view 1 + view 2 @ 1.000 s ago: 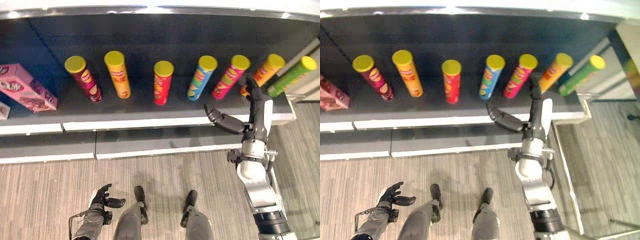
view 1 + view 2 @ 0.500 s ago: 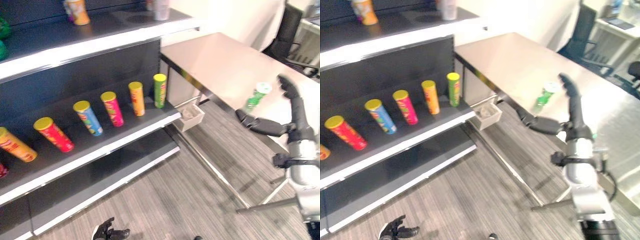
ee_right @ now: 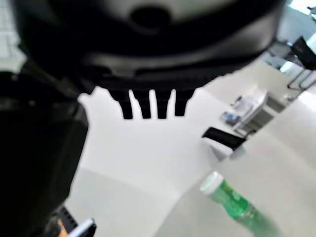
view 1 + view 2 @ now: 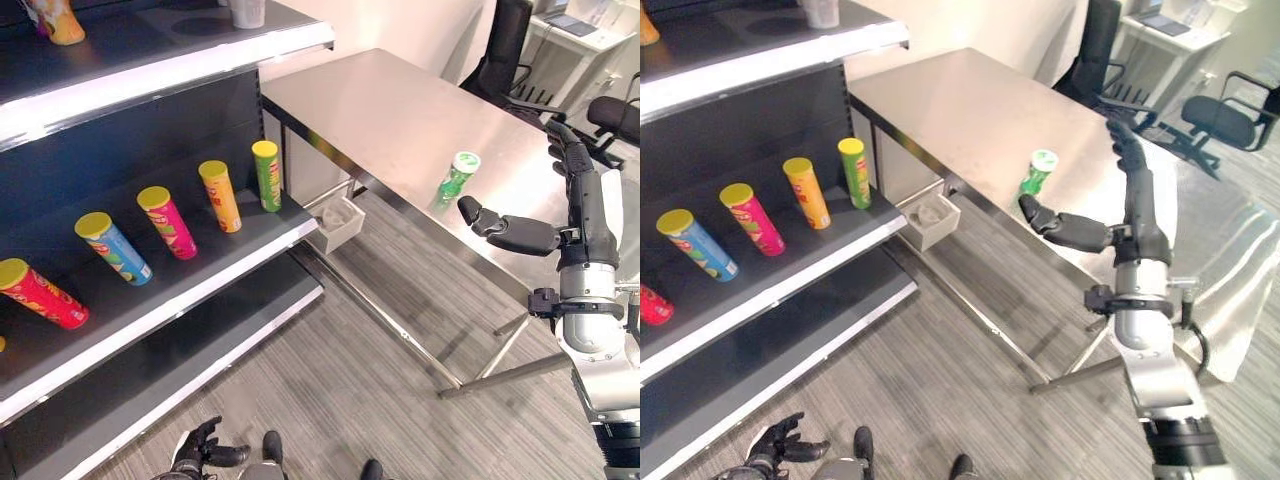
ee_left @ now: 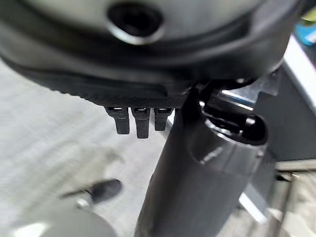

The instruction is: Put the goods on the table back onto the shelves and tidy them up.

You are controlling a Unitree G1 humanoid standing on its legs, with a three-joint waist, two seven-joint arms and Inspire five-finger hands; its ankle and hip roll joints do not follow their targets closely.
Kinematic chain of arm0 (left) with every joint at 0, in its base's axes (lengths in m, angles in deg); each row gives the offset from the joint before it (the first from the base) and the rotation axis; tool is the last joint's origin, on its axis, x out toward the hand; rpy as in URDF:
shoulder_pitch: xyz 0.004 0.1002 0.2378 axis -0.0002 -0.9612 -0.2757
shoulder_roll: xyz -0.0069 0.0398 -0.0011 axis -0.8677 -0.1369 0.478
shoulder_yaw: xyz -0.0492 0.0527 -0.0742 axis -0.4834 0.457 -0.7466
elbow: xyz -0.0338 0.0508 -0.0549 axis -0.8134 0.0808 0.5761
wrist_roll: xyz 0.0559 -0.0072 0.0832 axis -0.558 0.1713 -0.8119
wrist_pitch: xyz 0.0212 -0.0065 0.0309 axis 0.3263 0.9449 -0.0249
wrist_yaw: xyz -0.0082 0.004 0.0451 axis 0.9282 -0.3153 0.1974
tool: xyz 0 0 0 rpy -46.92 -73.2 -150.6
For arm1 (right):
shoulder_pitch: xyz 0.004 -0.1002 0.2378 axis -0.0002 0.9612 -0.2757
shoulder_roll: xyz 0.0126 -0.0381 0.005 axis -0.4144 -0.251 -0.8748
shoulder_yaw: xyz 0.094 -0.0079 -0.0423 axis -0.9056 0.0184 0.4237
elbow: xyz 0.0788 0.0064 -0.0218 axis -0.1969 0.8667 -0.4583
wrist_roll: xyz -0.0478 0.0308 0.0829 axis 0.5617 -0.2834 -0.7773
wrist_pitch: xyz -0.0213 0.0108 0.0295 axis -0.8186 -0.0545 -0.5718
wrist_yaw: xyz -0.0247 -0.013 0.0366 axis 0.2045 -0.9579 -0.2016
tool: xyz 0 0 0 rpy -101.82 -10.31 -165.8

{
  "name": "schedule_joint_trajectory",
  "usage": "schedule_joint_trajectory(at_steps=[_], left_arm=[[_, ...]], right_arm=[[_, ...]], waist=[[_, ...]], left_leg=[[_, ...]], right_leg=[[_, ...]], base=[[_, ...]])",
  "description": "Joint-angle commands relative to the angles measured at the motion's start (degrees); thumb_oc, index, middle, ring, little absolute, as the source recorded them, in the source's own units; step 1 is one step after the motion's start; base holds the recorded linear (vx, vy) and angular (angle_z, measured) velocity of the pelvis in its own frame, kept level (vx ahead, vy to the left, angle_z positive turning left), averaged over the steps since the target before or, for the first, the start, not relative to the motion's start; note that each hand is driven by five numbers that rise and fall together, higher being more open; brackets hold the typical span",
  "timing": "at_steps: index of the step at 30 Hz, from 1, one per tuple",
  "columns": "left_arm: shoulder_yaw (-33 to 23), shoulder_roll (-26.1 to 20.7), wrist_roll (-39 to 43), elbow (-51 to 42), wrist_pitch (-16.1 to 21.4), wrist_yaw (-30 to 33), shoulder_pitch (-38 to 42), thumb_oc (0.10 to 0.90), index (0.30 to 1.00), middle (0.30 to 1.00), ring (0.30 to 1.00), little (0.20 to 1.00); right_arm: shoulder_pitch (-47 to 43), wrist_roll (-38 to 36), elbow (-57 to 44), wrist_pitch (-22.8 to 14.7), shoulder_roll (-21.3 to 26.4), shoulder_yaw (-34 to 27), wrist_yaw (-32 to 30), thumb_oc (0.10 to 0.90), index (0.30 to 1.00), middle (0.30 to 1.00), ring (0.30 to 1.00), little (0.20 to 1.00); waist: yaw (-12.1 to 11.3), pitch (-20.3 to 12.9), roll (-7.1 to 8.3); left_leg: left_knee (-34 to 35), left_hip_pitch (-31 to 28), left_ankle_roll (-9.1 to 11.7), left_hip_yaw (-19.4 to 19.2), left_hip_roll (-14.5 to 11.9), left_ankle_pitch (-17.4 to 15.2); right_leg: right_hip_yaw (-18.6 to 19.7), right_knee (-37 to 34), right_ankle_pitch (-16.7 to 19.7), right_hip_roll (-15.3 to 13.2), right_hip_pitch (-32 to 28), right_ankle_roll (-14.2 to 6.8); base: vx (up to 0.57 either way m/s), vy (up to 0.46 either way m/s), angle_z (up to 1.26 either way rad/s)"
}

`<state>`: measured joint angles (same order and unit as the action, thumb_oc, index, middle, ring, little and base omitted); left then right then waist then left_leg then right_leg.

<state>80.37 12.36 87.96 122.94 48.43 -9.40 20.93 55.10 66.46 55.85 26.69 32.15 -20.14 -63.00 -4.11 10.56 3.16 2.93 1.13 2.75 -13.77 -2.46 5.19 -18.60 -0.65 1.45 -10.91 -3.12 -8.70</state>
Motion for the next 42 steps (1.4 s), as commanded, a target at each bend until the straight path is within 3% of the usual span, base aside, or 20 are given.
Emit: schedule_joint_trajectory(at_steps=[1,2,3,5,6,7,8,10,14,19,22,29,42], left_arm=[[1.6,-1.4,-3.2,-1.5,2.2,0.8,3.8,0.8,0.9,0.9,0.9,0.9],[1.6,-1.4,-3.2,-1.4,2.2,0.8,3.9,0.8,0.9,0.9,0.9,0.9],[2.0,-2.2,-3.9,-0.7,2.1,1.3,4.8,0.8,0.9,0.9,0.9,0.9],[2.0,-2.4,-3.9,-0.7,2.1,1.4,4.9,0.8,0.9,0.9,0.9,0.9],[2.0,-2.7,-4.1,-1.0,2.2,1.4,5.1,0.8,0.9,0.9,0.9,0.9],[2.1,-2.8,-4.1,-1.1,2.2,1.4,5.0,0.8,0.9,0.9,0.9,0.9],[2.4,-3.2,-4.4,-1.6,2.3,1.0,5.4,0.8,0.9,0.9,0.9,0.9],[2.7,-3.4,-4.7,-1.7,2.3,0.8,5.7,0.8,0.9,0.9,0.9,0.9],[2.2,-3.5,-5.2,-2.5,2.4,0.6,6.0,0.8,0.9,0.9,0.9,0.9],[1.7,-3.6,-5.6,-3.0,2.3,0.3,4.9,0.8,0.9,0.9,0.9,0.9],[2.8,-3.1,-5.0,-4.6,2.1,-1.0,3.6,0.8,0.9,0.9,0.9,0.9],[3.2,-2.0,-4.0,-5.1,1.8,-1.5,3.0,0.8,0.9,0.9,0.9,0.9],[2.3,-2.4,-4.5,-4.1,2.2,-1.5,1.3,0.8,0.9,0.9,0.9,0.9]], right_arm=[[-9.6,1.9,-1.6,-3.1,5.2,-4.0,-1.8,0.8,0.9,0.9,0.9,0.9],[-9.6,1.9,-1.6,-3.1,5.2,-4.1,-1.8,0.8,0.9,0.9,0.9,0.9],[-9.1,2.7,-2.1,-2.7,4.6,-5.5,-1.9,0.8,0.9,0.9,0.9,0.9],[-8.8,2.8,-2.3,-2.8,4.4,-6.0,-2.0,0.8,0.9,0.9,0.9,0.9],[-8.1,2.8,-2.5,-2.9,4.2,-7.0,-2.2,0.8,0.9,0.9,0.9,0.9],[-7.9,2.8,-2.6,-2.9,4.2,-7.2,-2.2,0.8,0.9,0.9,0.9,0.9],[-7.2,2.8,-2.2,-2.6,4.7,-8.2,-2.5,0.8,0.9,0.9,0.9,0.9],[-6.5,2.8,-2.1,-2.4,4.9,-9.1,-2.6,0.8,0.9,0.9,0.9,0.9],[-3.6,2.8,-1.6,-1.4,5.1,-12.5,-3.3,0.8,0.9,0.9,0.9,0.9],[0.1,2.8,-0.9,-0.7,5.2,-15.3,-2.7,0.8,0.9,0.9,0.9,0.9],[1.2,2.0,-0.2,-0.8,6.3,-16.6,-2.0,0.8,0.9,0.9,0.9,0.9],[2.8,-0.4,1.3,-1.0,6.5,-15.7,0.4,0.8,0.9,0.9,0.9,0.9],[1.7,1.1,4.6,-0.3,5.8,-12.4,0.9,0.8,0.9,0.9,0.9,0.9]], waist=[[-0.6,-1.1,-0.44],[-0.6,-1.0,-0.41],[0.6,0.9,-0.73],[0.8,1.1,-0.77],[0.7,1.0,-0.86],[0.7,0.9,-0.82],[0.6,0.6,-0.82],[0.9,0.3,-0.72],[2.4,0.9,0.61],[3.2,0.5,3.1],[3.7,-0.5,2.21],[3.8,-0.8,0.35],[2.8,0.0,-0.56]], left_leg=[[0.1,0.3,-0.2,0.1,1.0,-2.0],[0.2,0.2,-0.2,0.0,1.1,-2.0],[0.4,-2.1,-1.6,0.6,1.0,-2.7],[0.8,-2.8,-1.8,0.7,1.0,-3.1],[1.5,-3.6,-1.9,1.3,0.6,-3.7],[1.4,-3.5,-1.9,1.4,0.7,-3.7],[1.7,-3.3,-1.3,2.1,0.3,-4.4],[1.7,-3.5,-0.9,2.8,0.1,-5.0],[1.3,-5.4,0.0,5.9,0.2,-7.1],[0.8,-8.2,1.1,8.4,0.1,-9.0],[1.1,-7.7,2.7,10.0,-2.7,-8.5],[2.0,-6.5,4.8,10.1,-5.4,-6.7],[2.1,-6.0,4.9,9.4,-5.2,-6.7]], right_leg=[[-1.8,6.0,-3.9,3.9,-0.6,-0.3],[-1.8,6.6,-4.3,3.7,-0.4,-0.4],[-0.9,19.1,-2.0,0.9,4.5,-3.2],[-0.4,21.8,-1.3,-0.4,5.8,-3.5],[-0.3,22.3,0.0,-3.6,7.3,-3.1],[-0.4,22.3,0.0,-3.6,7.3,-3.1],[-0.5,17.5,0.6,-6.3,7.6,-2.7],[-0.3,13.1,1.8,-6.8,7.0,-2.9],[7.4,-0.2,6.8,-5.6,9.7,-4.8],[9.3,-2.0,9.3,-4.9,8.4,-5.9],[6.5,-2.0,7.9,-3.7,7.0,-5.2],[2.7,-3.7,5.7,-1.9,4.9,-3.8],[1.6,-4.1,5.4,-2.3,4.4,-3.6]], base=[[0.18,0.157,-0.02],[0.17,0.212,-0.14],[0.05,0.097,-0.25],[0.1,0.042,0.0],[0.11,-0.02,0.19],[0.15,-0.117,0.09],[0.07,-0.088,0.05],[0.12,-0.139,0.2],[0.21,-0.178,0.32],[0.2,-0.197,0.7],[0.16,-0.245,0.31],[0.07,-0.103,0.3],[0.02,-0.004,0.03]])
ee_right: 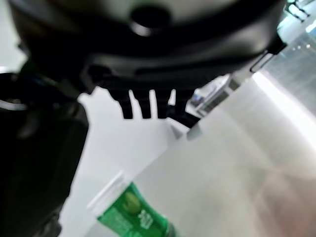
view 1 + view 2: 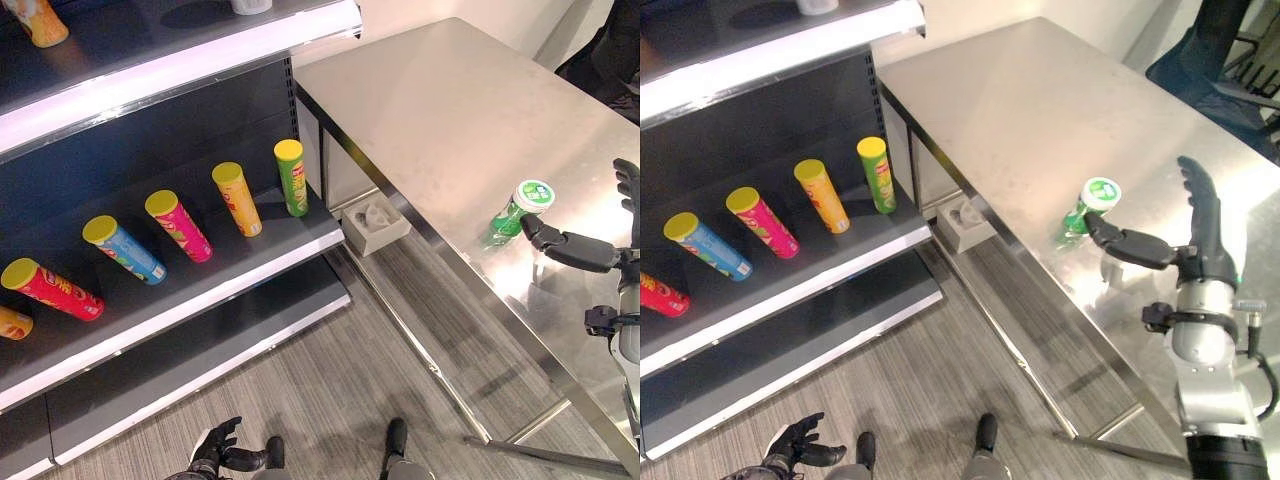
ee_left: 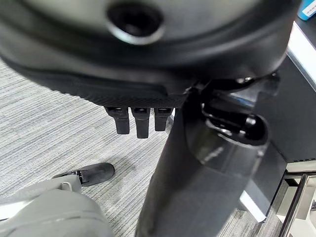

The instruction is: Put the goods on the table back onto the shelves and tidy them up.

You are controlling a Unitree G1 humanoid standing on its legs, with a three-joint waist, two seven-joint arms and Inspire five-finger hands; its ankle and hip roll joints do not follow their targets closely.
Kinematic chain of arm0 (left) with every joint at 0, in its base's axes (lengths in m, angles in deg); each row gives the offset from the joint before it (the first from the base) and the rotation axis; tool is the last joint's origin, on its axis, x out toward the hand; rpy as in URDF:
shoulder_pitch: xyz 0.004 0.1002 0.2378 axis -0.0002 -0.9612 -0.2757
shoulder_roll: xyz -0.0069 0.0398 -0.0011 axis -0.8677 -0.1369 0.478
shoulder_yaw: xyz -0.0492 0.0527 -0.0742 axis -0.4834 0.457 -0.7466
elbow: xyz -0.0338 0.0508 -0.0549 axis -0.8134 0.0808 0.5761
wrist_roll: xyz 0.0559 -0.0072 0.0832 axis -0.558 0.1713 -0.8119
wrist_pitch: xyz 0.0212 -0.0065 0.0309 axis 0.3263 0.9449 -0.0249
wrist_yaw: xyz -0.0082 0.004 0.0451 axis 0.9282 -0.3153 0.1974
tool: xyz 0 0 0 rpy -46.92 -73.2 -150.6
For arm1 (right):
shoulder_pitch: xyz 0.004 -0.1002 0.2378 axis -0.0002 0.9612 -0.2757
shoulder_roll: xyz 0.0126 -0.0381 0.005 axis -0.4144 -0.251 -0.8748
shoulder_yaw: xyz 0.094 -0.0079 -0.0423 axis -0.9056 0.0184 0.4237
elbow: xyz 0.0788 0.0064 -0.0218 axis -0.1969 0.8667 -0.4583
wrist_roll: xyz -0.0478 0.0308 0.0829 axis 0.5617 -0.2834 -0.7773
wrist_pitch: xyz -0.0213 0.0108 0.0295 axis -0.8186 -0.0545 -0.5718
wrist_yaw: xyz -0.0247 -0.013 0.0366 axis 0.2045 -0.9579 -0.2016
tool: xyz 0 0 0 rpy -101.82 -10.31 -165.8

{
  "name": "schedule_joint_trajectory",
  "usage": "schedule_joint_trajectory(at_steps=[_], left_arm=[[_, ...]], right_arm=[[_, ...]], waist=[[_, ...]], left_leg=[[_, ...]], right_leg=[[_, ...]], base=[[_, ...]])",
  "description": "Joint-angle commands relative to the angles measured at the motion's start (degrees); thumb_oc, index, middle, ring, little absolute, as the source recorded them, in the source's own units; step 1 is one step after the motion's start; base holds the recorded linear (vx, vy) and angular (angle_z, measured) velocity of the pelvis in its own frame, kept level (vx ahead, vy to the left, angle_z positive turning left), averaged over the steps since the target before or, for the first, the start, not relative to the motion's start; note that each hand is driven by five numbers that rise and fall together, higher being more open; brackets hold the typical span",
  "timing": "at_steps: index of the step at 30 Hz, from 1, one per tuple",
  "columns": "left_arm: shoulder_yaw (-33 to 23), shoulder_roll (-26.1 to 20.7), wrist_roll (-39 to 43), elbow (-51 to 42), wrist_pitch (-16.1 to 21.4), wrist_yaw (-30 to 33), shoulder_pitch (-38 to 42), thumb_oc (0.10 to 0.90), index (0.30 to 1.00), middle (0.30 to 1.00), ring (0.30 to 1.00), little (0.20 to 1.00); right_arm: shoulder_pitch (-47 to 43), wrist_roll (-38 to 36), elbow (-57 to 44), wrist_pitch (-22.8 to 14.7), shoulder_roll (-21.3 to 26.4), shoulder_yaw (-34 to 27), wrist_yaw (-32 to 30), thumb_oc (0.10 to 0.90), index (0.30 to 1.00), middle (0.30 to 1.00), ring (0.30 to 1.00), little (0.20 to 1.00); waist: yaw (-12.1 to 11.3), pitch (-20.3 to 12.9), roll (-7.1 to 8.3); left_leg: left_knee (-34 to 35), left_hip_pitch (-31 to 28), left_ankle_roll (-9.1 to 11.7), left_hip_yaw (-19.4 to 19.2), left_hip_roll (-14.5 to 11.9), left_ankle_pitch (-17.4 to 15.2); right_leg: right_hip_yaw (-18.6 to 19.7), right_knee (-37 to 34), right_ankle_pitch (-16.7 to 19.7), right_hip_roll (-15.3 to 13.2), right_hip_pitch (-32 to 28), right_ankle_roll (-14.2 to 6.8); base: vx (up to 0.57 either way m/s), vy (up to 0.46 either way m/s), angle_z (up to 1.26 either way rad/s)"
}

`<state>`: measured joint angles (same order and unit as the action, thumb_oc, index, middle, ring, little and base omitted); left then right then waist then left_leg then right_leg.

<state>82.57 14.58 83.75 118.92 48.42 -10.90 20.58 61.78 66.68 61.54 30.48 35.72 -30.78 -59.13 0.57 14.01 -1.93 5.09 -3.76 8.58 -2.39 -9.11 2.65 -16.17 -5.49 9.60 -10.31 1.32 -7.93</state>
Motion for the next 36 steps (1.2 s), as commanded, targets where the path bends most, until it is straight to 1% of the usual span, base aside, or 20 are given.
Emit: schedule_joint_trajectory(at_steps=[1,11,21,28,31,36], left_arm=[[0.0,-4.7,-0.2,-0.1,2.2,0.1,1.6,0.8,0.9,0.9,0.9,0.9],[-0.1,-5.4,0.0,-0.9,2.2,0.2,1.4,0.8,0.9,0.9,0.9,0.9],[0.2,-5.8,1.1,-2.7,2.5,0.6,0.7,0.8,0.9,0.9,0.9,0.9],[-0.2,-5.7,1.0,-3.0,2.3,0.5,0.0,0.8,0.9,0.9,0.9,0.9],[-0.6,-5.6,0.5,-2.7,2.2,0.4,0.1,0.8,0.9,0.9,0.9,0.9],[-0.5,-5.8,0.3,-3.2,2.2,0.6,0.3,0.8,0.9,0.9,0.9,0.9]], right_arm=[[-5.2,1.0,-0.8,-4.0,2.2,-1.5,-3.2,0.8,0.9,0.9,0.9,0.9],[-9.3,2.1,3.2,-2.9,1.4,1.7,-4.9,0.8,0.9,0.9,0.9,0.9],[-14.6,3.9,8.6,-1.6,2.6,5.3,-7.5,0.8,0.9,0.9,0.9,0.9],[-13.8,4.6,8.5,-1.1,2.2,3.8,-8.5,0.8,0.9,0.9,0.9,0.9],[-11.5,5.6,7.7,-0.9,1.6,1.8,-8.8,0.8,0.9,0.9,0.9,0.9],[-10.2,5.7,7.4,-0.8,0.5,0.5,-9.4,0.8,0.9,0.9,0.9,0.9]], waist=[[-2.0,-3.3,4.56],[-3.3,-2.1,4.89],[-4.9,-1.3,4.43],[-5.0,-1.3,4.22],[-4.5,-1.5,4.09],[-4.3,-1.6,3.98]], left_leg=[[-0.1,-1.0,-0.9,-2.0,1.4,-4.2],[-0.1,0.2,-1.0,-1.6,1.7,-3.9],[-0.1,1.5,-0.9,-0.4,1.8,-3.3],[-0.1,1.5,-0.9,-0.3,1.8,-3.4],[-0.1,1.0,-1.0,-0.4,1.8,-3.7],[-0.1,0.7,-1.1,-0.6,1.9,-4.0]], right_leg=[[-0.9,0.7,-2.7,-3.0,-0.1,-4.4],[-1.6,0.5,-2.7,-3.3,0.4,-4.4],[-2.2,0.5,-2.9,-3.5,0.7,-4.2],[-2.5,0.5,-3.2,-3.4,0.4,-4.1],[-2.4,0.5,-3.4,-3.4,0.0,-4.1],[-2.2,0.5,-3.4,-3.5,-0.1,-4.1]], base=[[0.0,0.0,0.0],[0.0,0.0,0.01],[0.01,-0.005,0.06],[0.02,-0.008,0.05],[0.03,-0.006,0.02],[0.01,-0.001,0.0]])
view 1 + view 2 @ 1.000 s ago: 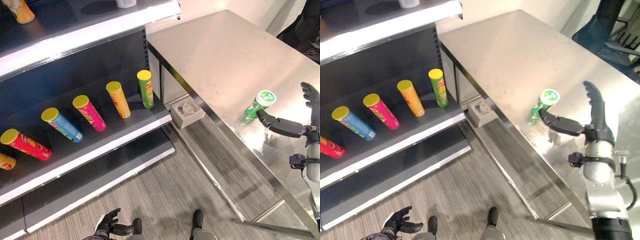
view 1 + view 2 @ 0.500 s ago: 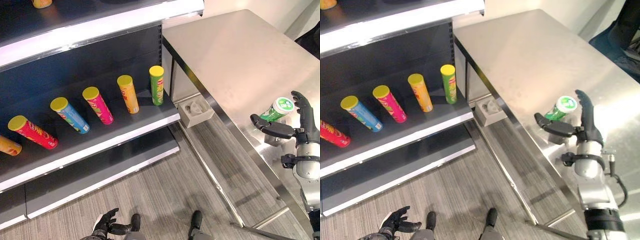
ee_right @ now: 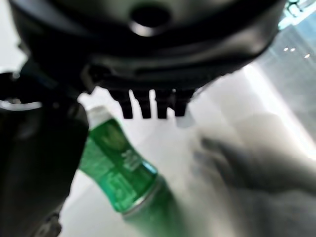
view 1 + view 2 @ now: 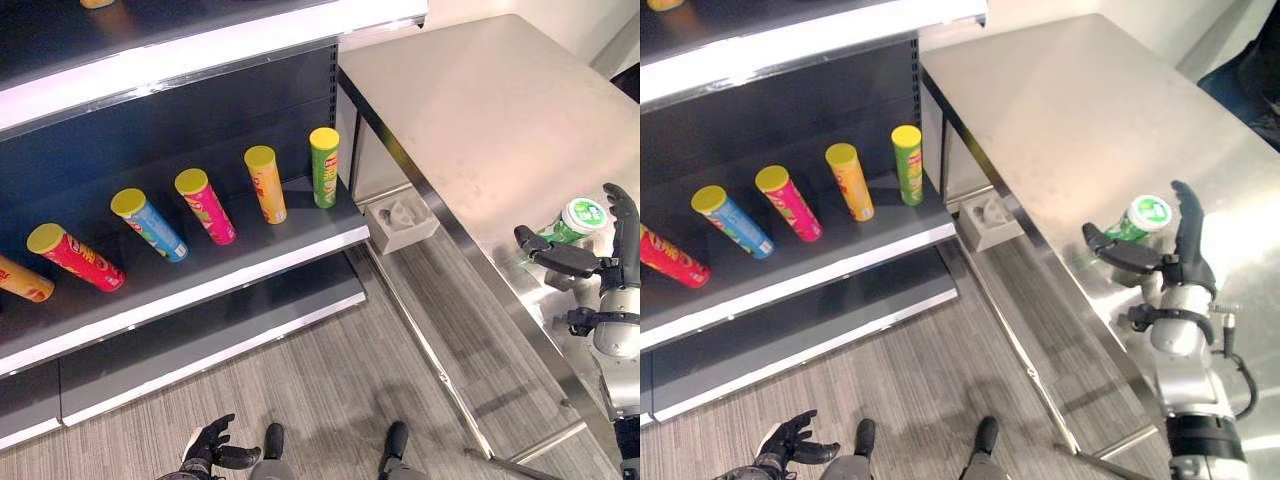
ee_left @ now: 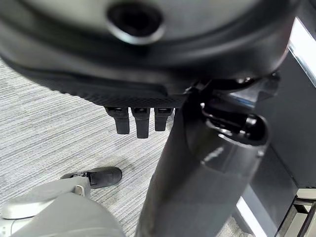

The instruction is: Put the goods on the table back onto the shelves and tidy them up.

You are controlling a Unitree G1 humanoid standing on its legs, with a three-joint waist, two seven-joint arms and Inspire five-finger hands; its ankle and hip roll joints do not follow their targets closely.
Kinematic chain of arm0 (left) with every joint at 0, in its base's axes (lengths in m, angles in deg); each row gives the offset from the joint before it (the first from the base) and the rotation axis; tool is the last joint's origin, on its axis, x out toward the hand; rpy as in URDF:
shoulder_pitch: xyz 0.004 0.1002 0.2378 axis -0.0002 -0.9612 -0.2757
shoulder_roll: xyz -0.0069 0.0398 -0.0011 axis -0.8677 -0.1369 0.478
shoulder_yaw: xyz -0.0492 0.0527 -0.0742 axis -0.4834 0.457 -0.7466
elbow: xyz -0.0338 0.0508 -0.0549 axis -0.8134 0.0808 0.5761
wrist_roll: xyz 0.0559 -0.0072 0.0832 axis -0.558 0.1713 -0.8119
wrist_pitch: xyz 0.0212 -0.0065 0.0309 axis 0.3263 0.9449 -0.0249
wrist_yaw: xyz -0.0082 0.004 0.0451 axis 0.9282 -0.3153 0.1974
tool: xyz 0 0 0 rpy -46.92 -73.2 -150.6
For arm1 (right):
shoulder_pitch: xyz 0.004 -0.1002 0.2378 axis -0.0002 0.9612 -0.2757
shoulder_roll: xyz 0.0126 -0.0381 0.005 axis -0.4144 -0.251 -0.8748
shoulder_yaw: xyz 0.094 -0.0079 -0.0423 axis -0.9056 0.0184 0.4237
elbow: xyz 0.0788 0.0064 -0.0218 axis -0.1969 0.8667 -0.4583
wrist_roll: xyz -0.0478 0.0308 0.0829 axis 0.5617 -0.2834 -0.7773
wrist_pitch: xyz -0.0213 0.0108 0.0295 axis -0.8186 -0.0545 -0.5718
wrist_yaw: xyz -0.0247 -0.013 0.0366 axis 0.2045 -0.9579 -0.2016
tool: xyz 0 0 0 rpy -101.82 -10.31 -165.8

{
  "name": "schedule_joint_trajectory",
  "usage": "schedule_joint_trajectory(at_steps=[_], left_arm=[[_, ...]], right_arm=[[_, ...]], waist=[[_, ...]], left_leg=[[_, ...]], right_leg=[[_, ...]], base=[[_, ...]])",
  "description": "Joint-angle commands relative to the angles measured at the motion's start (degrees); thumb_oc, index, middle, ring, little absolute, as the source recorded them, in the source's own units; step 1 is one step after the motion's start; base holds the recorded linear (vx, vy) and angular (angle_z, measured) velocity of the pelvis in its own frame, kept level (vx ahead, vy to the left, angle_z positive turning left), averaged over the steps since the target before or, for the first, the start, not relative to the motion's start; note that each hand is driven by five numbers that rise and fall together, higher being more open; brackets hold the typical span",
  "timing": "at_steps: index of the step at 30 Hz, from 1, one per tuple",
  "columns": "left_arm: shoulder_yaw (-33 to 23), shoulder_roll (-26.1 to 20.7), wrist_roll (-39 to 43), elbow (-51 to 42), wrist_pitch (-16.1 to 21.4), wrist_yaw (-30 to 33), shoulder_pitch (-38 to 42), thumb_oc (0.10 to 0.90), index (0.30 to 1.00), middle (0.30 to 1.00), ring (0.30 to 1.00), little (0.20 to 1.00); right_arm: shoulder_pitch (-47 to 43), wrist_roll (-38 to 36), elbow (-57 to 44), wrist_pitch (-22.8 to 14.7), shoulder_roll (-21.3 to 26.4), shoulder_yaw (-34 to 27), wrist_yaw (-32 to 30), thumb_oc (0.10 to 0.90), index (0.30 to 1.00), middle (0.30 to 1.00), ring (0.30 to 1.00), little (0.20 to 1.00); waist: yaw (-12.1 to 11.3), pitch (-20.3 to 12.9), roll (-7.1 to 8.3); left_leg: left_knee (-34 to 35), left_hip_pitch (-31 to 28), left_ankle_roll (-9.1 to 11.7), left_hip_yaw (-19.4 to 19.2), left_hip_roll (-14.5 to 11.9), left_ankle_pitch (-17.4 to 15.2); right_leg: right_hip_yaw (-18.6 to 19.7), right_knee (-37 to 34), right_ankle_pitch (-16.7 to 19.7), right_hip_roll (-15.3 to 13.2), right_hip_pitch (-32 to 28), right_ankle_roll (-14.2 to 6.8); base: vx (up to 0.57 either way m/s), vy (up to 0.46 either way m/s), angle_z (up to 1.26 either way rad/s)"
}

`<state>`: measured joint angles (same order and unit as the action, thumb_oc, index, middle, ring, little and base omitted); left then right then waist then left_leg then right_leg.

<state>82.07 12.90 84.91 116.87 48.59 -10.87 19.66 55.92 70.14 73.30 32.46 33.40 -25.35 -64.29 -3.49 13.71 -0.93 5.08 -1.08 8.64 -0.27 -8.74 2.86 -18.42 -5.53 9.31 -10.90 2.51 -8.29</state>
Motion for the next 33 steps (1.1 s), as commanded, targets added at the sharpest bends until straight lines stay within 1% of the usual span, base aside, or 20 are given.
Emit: schedule_joint_trajectory(at_steps=[1,2,3,4,19,23,25,27,29,31,32,33], left_arm=[[-0.1,-4.2,-0.8,-1.2,2.1,0.6,1.4,0.8,0.9,0.9,0.9,0.9],[-0.1,-4.2,-0.8,-1.4,2.1,0.7,1.4,0.8,0.9,0.9,0.9,0.9],[-0.1,-4.2,-0.8,-1.4,2.1,0.7,1.4,0.8,0.9,0.9,0.9,0.9],[-0.2,-4.3,-0.7,-1.5,2.0,0.8,1.4,0.8,0.9,0.9,0.9,0.9],[-0.7,-4.3,-1.1,-0.7,1.8,0.8,0.7,0.8,0.9,0.9,0.9,0.9],[-1.3,-4.5,-1.6,-0.4,1.5,0.6,0.6,0.8,0.9,0.9,0.9,0.9],[-2.0,-4.7,-1.9,0.4,1.3,0.6,0.4,0.8,0.9,0.9,0.9,0.9],[-2.2,-4.7,-1.5,1.3,1.2,0.5,0.4,0.8,0.9,0.9,0.9,0.9],[-2.3,-4.3,-0.8,2.3,1.1,-0.1,0.0,0.8,0.9,0.9,0.9,0.9],[-1.9,-3.8,0.3,3.1,1.1,-0.6,-0.4,0.8,0.9,0.9,0.9,0.9],[-1.8,-3.6,0.5,3.2,1.1,-0.9,-0.6,0.8,0.9,0.9,0.9,0.9],[-1.0,-3.6,0.7,4.7,1.0,-0.8,0.4,0.8,0.9,0.9,0.9,0.9]], right_arm=[[-4.3,2.1,-4.2,-2.8,2.7,-5.2,-4.5,0.8,0.9,0.9,0.9,0.9],[-4.3,2.1,-4.2,-2.8,2.5,-5.3,-4.7,0.8,0.9,0.9,0.9,0.9],[-4.3,2.1,-4.2,-2.8,2.5,-5.3,-4.7,0.755,0.832,0.832,0.832,0.832],[-4.5,2.0,-4.2,-2.8,2.4,-5.4,-5.3,0.4,0.3,0.3,0.3,0.3],[-5.7,1.9,-5.4,-3.0,2.8,-5.8,-5.7,0.4,0.3,0.3,0.3,0.3],[-4.8,3.1,-8.6,-3.3,3.7,-6.8,-4.8,0.4,0.3,0.3,0.3,0.3],[-5.0,2.3,-12.8,-4.7,5.4,-7.0,-2.6,0.4,0.3,0.3,0.3,0.3],[-6.4,0.0,-16.0,-6.4,7.0,-6.5,-0.7,0.4,0.3,0.3,0.3,0.3],[-9.5,-5.1,-19.0,-9.1,9.1,-5.2,1.9,0.4,0.3,0.3,0.3,0.3],[-14.6,-12.0,-21.2,-11.7,10.3,-2.4,4.7,0.4,0.3,0.3,0.3,0.3],[-16.1,-14.0,-21.8,-12.2,10.3,-1.7,5.2,0.4,0.3,0.3,0.3,0.3],[-20.4,-19.3,-22.1,-14.2,11.6,-0.4,5.7,0.4,0.3,0.3,0.3,0.3]], waist=[[-0.1,-1.4,2.89],[-0.1,-1.4,2.87],[-0.1,-1.4,2.88],[-0.1,-1.4,2.84],[-0.4,-2.0,2.92],[-0.2,-2.9,3.02],[-0.2,-3.8,3.1],[-0.3,-4.5,3.16],[-0.8,-5.6,3.25],[-2.0,-6.5,3.48],[-2.1,-6.6,3.35],[-2.8,-6.4,3.56]], left_leg=[[-0.1,-2.1,-1.2,-2.8,1.6,-4.2],[-0.1,-2.1,-1.2,-2.8,1.6,-4.3],[-0.1,-2.1,-1.2,-2.9,1.6,-4.3],[-0.1,-2.2,-1.2,-2.9,1.6,-4.4],[-0.1,-3.0,-1.1,-3.0,1.3,-4.7],[-0.1,-3.7,-0.9,-3.1,0.9,-5.0],[-0.1,-4.5,-0.4,-3.0,0.2,-4.9],[-0.1,-5.1,0.2,-2.8,-0.9,-4.6],[-0.6,-5.9,1.2,-2.3,-2.4,-4.1],[-1.2,-6.1,2.4,-1.3,-4.2,-3.2],[-1.2,-5.9,2.8,-1.0,-4.8,-2.9],[-1.3,-4.1,4.1,-0.3,-6.1,-0.6]], right_leg=[[0.0,0.5,-3.1,-3.0,-1.3,-3.8],[0.0,0.5,-3.1,-3.0,-1.3,-3.8],[0.0,0.5,-3.1,-3.0,-1.3,-3.8],[0.1,0.5,-3.1,-3.0,-1.3,-3.8],[-0.3,0.5,-3.6,-2.8,-2.2,-3.7],[-0.5,0.5,-4.3,-2.4,-3.1,-3.5],[-0.6,0.5,-5.2,-1.8,-4.1,-3.1],[-0.9,0.8,-6.3,-0.9,-4.9,-2.5],[-1.5,1.0,-8.0,0.8,-6.6,-1.4],[-2.3,0.9,-9.5,2.5,-8.2,-0.4],[-2.8,0.9,-10.0,3.1,-8.4,0.0],[-4.9,0.8,-10.7,4.0,-8.9,0.6]], base=[[0.0,0.0,0.0],[0.0,0.0,0.0],[0.0,0.0,0.0],[0.0,0.0,0.0],[0.0,0.0,0.0],[0.01,-0.034,0.02],[0.02,-0.092,0.02],[-0.01,-0.148,0.04],[-0.01,-0.215,0.15],[-0.02,-0.227,0.25],[-0.08,-0.22,0.31],[-0.11,-0.153,0.38]])
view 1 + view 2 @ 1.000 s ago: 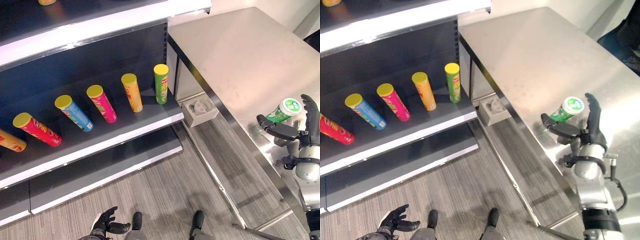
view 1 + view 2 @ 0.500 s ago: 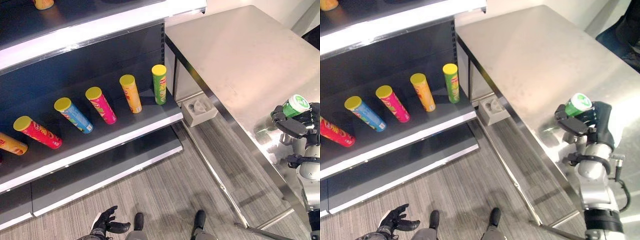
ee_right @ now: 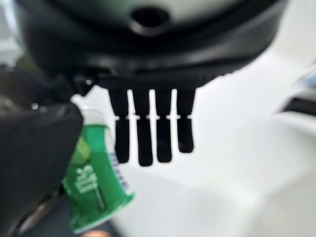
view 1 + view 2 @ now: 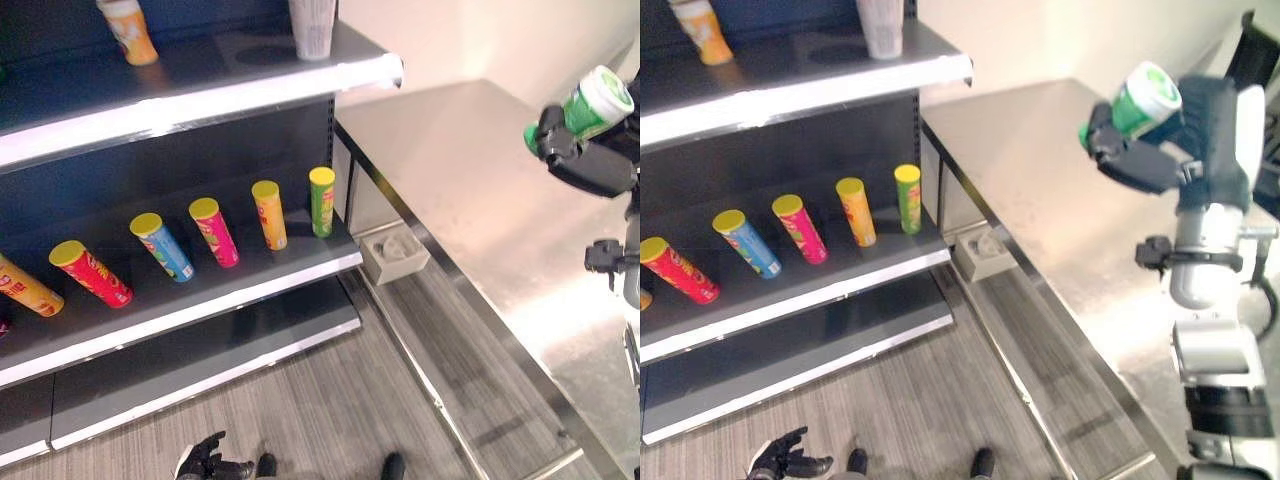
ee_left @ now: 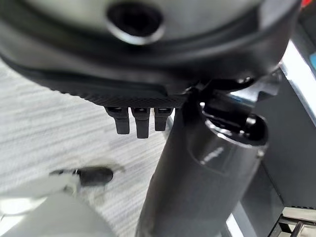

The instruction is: Put the goods on the table back onto the shelves and tidy them up.

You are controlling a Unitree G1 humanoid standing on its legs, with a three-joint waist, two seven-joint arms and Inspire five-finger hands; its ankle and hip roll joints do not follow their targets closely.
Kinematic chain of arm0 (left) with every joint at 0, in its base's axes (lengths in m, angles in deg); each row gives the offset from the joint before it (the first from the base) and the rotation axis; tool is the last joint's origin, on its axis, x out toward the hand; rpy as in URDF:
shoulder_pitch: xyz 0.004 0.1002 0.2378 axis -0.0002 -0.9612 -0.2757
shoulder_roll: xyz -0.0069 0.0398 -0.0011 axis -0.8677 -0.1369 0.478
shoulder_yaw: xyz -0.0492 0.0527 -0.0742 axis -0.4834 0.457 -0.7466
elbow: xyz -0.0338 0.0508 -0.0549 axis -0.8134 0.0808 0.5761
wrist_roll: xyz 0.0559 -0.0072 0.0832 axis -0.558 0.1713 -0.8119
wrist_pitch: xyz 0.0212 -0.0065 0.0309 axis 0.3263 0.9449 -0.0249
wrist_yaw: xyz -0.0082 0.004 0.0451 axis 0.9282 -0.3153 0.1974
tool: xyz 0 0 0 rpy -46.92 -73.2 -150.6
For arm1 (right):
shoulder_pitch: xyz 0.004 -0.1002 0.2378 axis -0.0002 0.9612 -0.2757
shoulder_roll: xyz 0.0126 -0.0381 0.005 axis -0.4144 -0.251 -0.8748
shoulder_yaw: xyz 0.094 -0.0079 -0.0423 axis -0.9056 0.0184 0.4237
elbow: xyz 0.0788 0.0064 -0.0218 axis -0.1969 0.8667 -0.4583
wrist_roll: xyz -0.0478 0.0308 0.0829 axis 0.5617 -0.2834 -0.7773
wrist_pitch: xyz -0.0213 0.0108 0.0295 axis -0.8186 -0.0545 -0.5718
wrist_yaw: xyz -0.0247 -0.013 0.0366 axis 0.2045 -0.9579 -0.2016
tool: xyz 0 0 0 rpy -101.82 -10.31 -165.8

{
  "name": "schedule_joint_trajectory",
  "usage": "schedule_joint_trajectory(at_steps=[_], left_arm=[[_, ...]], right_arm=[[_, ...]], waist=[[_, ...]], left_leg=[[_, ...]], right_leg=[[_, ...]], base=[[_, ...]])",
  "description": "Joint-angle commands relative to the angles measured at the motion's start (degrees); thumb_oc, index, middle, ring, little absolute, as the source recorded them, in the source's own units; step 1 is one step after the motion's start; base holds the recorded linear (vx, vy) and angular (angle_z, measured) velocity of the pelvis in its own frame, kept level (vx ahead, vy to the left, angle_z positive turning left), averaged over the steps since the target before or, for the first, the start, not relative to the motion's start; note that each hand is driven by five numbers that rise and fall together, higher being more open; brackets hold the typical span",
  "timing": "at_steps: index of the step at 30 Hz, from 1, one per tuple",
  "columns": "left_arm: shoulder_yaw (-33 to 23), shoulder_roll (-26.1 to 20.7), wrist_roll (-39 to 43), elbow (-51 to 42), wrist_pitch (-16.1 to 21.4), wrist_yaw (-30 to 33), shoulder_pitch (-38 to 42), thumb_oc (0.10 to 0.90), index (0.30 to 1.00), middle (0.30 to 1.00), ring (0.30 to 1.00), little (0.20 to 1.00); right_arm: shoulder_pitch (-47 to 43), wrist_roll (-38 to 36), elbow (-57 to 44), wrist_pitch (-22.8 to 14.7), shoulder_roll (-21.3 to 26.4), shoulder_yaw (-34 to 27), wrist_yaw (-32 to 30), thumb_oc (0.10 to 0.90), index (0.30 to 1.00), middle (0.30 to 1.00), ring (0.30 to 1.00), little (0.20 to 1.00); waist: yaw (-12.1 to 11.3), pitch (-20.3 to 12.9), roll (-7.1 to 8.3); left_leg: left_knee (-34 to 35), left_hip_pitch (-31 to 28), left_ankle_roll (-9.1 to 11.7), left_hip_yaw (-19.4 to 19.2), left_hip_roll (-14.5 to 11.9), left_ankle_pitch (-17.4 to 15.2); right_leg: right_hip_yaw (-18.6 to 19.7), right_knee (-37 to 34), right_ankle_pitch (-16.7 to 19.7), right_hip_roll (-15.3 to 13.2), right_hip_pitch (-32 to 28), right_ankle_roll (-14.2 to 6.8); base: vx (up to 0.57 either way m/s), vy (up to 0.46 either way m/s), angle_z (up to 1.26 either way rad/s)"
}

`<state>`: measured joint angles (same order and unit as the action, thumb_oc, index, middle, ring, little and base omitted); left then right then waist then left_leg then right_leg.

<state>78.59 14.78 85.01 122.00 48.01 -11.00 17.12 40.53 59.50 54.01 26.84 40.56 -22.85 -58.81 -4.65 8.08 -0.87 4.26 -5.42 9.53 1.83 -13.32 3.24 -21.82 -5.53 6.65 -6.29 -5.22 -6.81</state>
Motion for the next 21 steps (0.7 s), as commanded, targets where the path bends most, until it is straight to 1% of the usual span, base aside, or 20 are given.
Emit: schedule_joint_trajectory(at_steps=[1,2,4,5,6,8,9,10,11,12,13,14,15,16,17,18,19,21], left_arm=[[2.8,-5.5,0.7,-0.3,1.5,-0.5,3.4,0.8,0.9,0.9,0.9,0.9],[3.3,-5.4,0.7,0.1,1.4,-0.3,4.2,0.8,0.9,0.9,0.9,0.9],[3.9,-5.5,0.3,-0.3,1.2,-0.6,4.4,0.8,0.9,0.9,0.9,0.9],[4.4,-5.6,-0.5,0.6,1.1,-0.9,4.8,0.8,0.9,0.9,0.9,0.9],[5.0,-5.4,-1.9,2.0,1.2,-0.5,4.8,0.8,0.9,0.9,0.9,0.9],[5.4,-6.3,-3.2,3.5,1.6,0.1,5.4,0.8,0.9,0.9,0.9,0.9],[5.3,-7.1,-3.6,4.2,1.7,0.4,5.7,0.8,0.9,0.9,0.9,0.9],[4.7,-8.4,-3.7,4.4,2.0,0.9,5.6,0.8,0.9,0.9,0.9,0.9],[4.5,-8.7,-3.4,4.1,1.9,1.0,5.4,0.8,0.9,0.9,0.9,0.9],[4.4,-9.0,-3.4,4.0,2.0,1.0,5.3,0.8,0.9,0.9,0.9,0.9],[4.3,-9.6,-3.7,4.0,2.0,1.0,5.3,0.8,0.9,0.9,0.9,0.9],[4.5,-10.4,-3.2,3.4,2.1,1.0,5.8,0.8,0.9,0.9,0.9,0.9],[4.5,-10.4,-2.3,3.0,2.3,1.0,6.3,0.8,0.9,0.9,0.9,0.9],[4.3,-10.5,-1.4,2.9,2.3,0.8,6.7,0.8,0.9,0.9,0.9,0.9],[4.5,-10.8,-1.3,3.3,2.1,0.9,6.9,0.8,0.9,0.9,0.9,0.9],[4.0,-11.0,-0.7,2.0,2.2,0.7,6.2,0.8,0.9,0.9,0.9,0.9],[3.6,-10.3,0.1,1.8,2.0,0.7,6.3,0.8,0.9,0.9,0.9,0.9],[3.8,-9.5,0.2,1.8,1.9,0.5,6.1,0.8,0.9,0.9,0.9,0.9]], right_arm=[[-5.7,-10.2,-2.8,-9.1,4.6,-3.1,0.0,0.4,0.3,0.3,0.3,0.3],[-6.1,-12.2,-3.1,-9.6,5.1,-3.8,0.1,0.4,0.3,0.3,0.3,0.3],[-9.1,-14.1,-2.7,-9.5,6.3,-1.8,-0.1,0.4,0.3,0.3,0.3,0.3],[-10.2,-14.9,-2.1,-9.3,7.5,-0.9,0.4,0.4,0.3,0.3,0.3,0.3],[-11.6,-16.6,-2.0,-9.2,7.1,0.6,1.4,0.4,0.3,0.3,0.3,0.3],[-13.9,-19.1,-1.3,-9.0,7.0,2.9,2.9,0.4,0.3,0.3,0.3,0.3],[-14.9,-19.5,-0.3,-8.7,6.9,4.3,3.3,0.4,0.3,0.3,0.3,0.3],[-17.4,-19.4,1.5,-7.9,7.5,7.0,3.7,0.4,0.3,0.3,0.3,0.3],[-18.9,-19.4,2.1,-7.7,8.0,8.5,3.7,0.4,0.3,0.3,0.3,0.3],[-19.9,-19.4,2.7,-7.6,8.4,9.6,3.9,0.4,0.3,0.3,0.3,0.3],[-20.1,-19.7,3.4,-7.3,8.8,9.8,4.1,0.4,0.3,0.3,0.3,0.3],[-21.2,-19.8,5.3,-6.7,10.2,11.3,4.4,0.4,0.3,0.3,0.3,0.3],[-21.8,-20.3,6.2,-6.6,11.0,12.1,4.6,0.4,0.3,0.3,0.3,0.3],[-22.7,-20.5,7.6,-6.4,12.0,13.1,4.6,0.4,0.3,0.3,0.3,0.3],[-23.5,-20.1,10.3,-7.2,12.7,14.0,3.3,0.4,0.3,0.3,0.3,0.3],[-25.1,-19.9,10.7,-5.5,13.5,15.5,4.4,0.4,0.3,0.3,0.3,0.3],[-24.7,-20.0,11.4,-5.5,13.3,15.4,3.8,0.4,0.3,0.3,0.3,0.3],[-23.9,-19.3,11.2,-5.6,13.7,14.6,3.2,0.4,0.3,0.3,0.3,0.3]], waist=[[-1.6,-0.6,3.72],[-1.3,-0.1,4.11],[-1.2,0.2,4.32],[-0.9,-0.6,3.94],[-1.1,-1.2,3.36],[-2.0,-2.3,3.72],[-2.7,-2.5,4.01],[-2.9,-1.7,4.41],[-3.0,-1.0,4.46],[-2.9,-0.4,4.32],[-2.8,-0.1,4.14],[-2.3,0.5,4.53],[-2.0,0.7,4.48],[-1.7,0.9,4.66],[-1.5,1.2,4.96],[-1.8,1.0,6.18],[-1.6,0.0,6.52],[-1.3,-1.1,6.73]], left_leg=[[-0.6,1.3,3.3,-3.3,-1.8,-0.2],[-1.6,3.5,3.1,-6.1,-2.3,1.2],[-3.2,5.2,1.7,-15.1,-4.0,2.4],[-2.1,4.1,2.3,-17.1,-4.9,1.9],[-1.1,3.3,1.9,-16.8,-4.0,1.4],[-0.9,3.4,0.0,-15.8,0.2,-0.7],[-1.0,3.3,-1.2,-15.2,2.7,-2.1],[-1.3,2.2,-4.4,-15.0,7.1,-4.6],[-1.2,1.5,-5.2,-15.3,8.3,-5.0],[-1.0,1.0,-5.8,-15.2,8.8,-5.2],[-0.8,0.7,-5.9,-15.1,8.9,-5.4],[-0.7,1.2,-6.1,-14.6,9.4,-4.5],[-0.7,1.5,-5.8,-13.6,9.3,-4.3],[-0.9,1.7,-5.4,-12.8,9.2,-4.3],[-1.5,2.1,-5.1,-12.6,9.0,-4.5],[-3.0,3.2,-4.8,-10.6,9.2,-4.8],[-2.8,3.6,-4.4,-9.6,8.9,-4.4],[-2.5,3.7,-4.1,-8.9,8.4,-4.2]], right_leg=[[-3.0,0.7,-8.3,-0.7,-1.4,-0.9],[-5.0,0.6,-8.3,-1.3,-1.9,-1.0],[-8.5,0.9,-8.0,-2.5,-2.5,-1.4],[-9.1,0.9,-8.4,-2.8,-3.6,-2.1],[-9.5,1.1,-7.3,-4.0,-3.9,-3.0],[-10.3,3.8,-6.0,-9.3,-3.7,-4.6],[-10.3,6.4,-5.3,-12.0,-3.0,-5.4],[-7.6,15.6,-1.9,-17.8,0.3,-7.1],[-6.8,19.2,0.8,-19.9,1.8,-7.6],[-5.9,22.1,2.2,-20.9,3.1,-7.6],[-5.5,23.2,1.5,-21.0,3.7,-7.6],[-3.2,21.4,0.5,-18.9,5.2,-6.3],[-1.1,18.7,-1.7,-16.6,5.9,-5.9],[1.0,14.8,-2.8,-14.4,6.2,-5.7],[2.5,11.4,-3.4,-12.5,6.0,-5.4],[4.6,7.7,-4.2,-10.6,4.3,-5.6],[4.8,6.7,-3.3,-9.7,4.0,-5.5],[4.5,5.8,-3.5,-9.0,3.2,-5.3]], base=[[-0.16,-0.117,0.63],[-0.12,-0.016,1.55],[-0.07,0.081,2.26],[0.05,0.252,1.49],[0.13,0.39,0.83],[0.11,0.553,0.65],[0.14,0.713,0.47],[0.08,0.628,0.43],[0.05,0.497,0.29],[0.0,0.215,0.16],[-0.01,0.139,0.05],[-0.01,0.051,0.12],[0.02,-0.027,0.1],[0.05,-0.089,0.33],[0.06,-0.151,0.42],[0.1,-0.191,0.64],[0.13,-0.191,0.7],[0.13,-0.124,0.6]])
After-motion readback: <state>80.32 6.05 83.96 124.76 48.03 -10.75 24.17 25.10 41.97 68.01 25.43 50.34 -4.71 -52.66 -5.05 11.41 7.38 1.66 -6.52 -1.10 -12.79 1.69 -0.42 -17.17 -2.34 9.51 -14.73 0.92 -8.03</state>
